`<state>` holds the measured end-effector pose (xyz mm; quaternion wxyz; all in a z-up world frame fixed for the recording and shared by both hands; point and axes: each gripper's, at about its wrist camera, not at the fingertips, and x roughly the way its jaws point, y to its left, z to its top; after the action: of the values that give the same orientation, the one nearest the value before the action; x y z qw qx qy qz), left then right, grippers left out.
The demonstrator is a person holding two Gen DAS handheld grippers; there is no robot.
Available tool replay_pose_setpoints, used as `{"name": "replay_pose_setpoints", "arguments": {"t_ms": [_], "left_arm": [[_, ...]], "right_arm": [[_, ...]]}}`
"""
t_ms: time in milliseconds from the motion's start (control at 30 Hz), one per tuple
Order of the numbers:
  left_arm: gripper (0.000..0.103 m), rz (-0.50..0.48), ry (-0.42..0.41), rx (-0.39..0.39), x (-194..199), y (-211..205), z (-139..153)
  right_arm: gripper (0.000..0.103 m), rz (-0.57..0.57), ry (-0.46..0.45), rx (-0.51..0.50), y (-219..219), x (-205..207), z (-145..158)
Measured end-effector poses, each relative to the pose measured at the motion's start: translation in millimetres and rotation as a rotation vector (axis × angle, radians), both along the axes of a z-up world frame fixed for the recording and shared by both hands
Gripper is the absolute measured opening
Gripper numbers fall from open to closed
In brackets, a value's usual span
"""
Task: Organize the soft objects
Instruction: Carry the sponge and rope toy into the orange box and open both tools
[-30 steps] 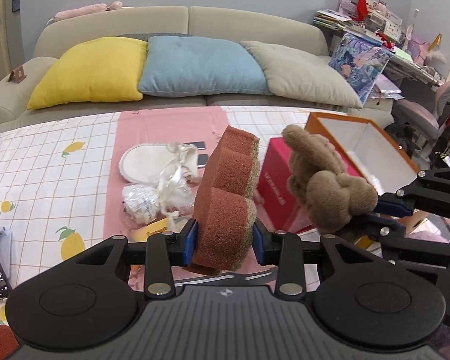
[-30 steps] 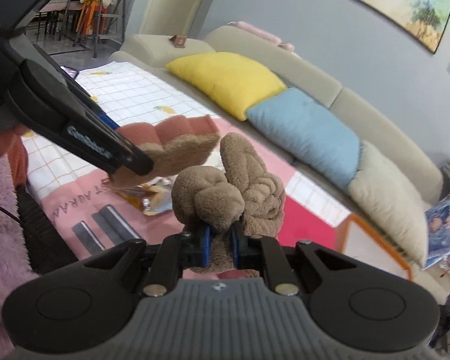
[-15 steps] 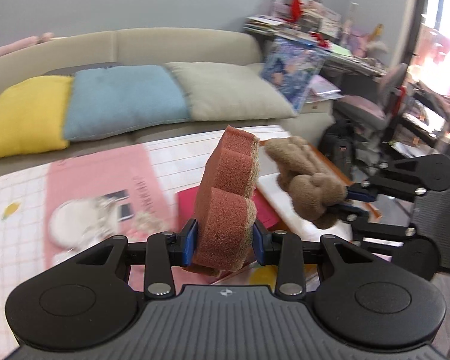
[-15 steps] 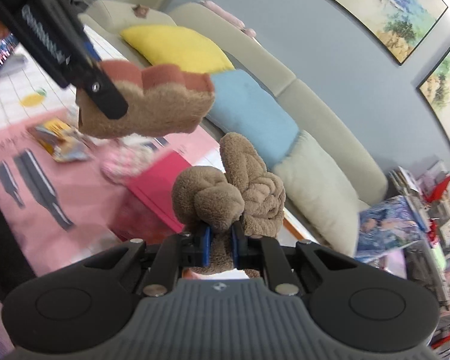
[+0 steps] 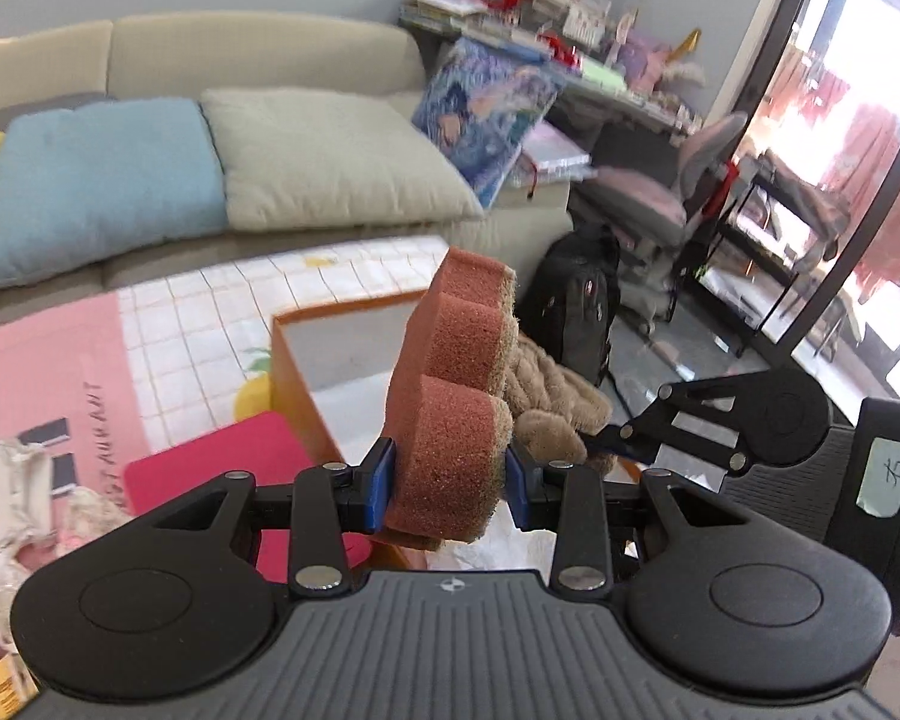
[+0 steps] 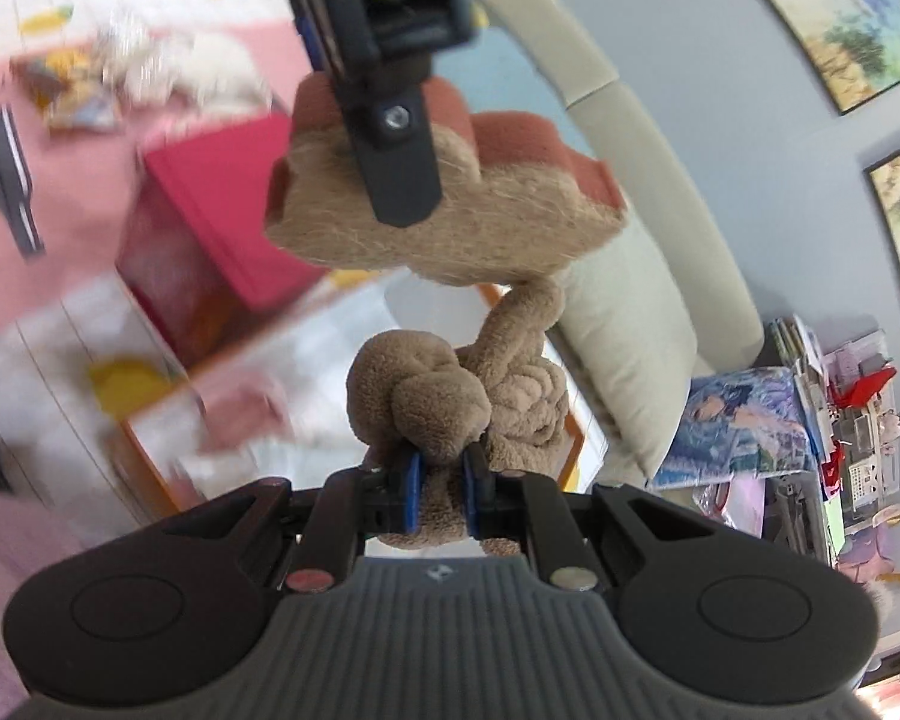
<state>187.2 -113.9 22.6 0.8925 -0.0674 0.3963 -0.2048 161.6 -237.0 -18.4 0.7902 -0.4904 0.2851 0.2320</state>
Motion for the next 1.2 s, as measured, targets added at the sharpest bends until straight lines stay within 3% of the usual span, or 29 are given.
{"name": "replay_pose_setpoints", "arguments": {"t_ms": [200,433,633,767,933,1067,1200], "left_arm": [[0.041,-0.055,0.087,0.091,24,-27,-32],[0.041,-0.052,0.147,0.114,42,-39,-51],[0.041,-0.056,0.191,0.183,52,-50,-70],[0.042,-0.055,0.206,0.247,54,-56,-78],[0.043,-0.058,0.227,0.261,55,-58,-82],[0.052,-0.059,0.219,0.301,54,-61,-83],[0.066,-0.066,0.201,0.285,50,-58,-77]], "right_arm": [[0.012,0.002,0.039,-0.087,-14,24,-34],[0.012,-0.026,0.112,-0.074,-18,51,-56],[0.014,-0.051,0.174,-0.042,-18,65,-67],[0.014,-0.047,0.182,-0.047,-16,65,-72],[0.015,-0.036,0.179,-0.071,-16,60,-76],[0.018,-0.044,0.2,-0.05,-16,63,-72],[0.033,-0.052,0.201,-0.043,-17,63,-66]]}}
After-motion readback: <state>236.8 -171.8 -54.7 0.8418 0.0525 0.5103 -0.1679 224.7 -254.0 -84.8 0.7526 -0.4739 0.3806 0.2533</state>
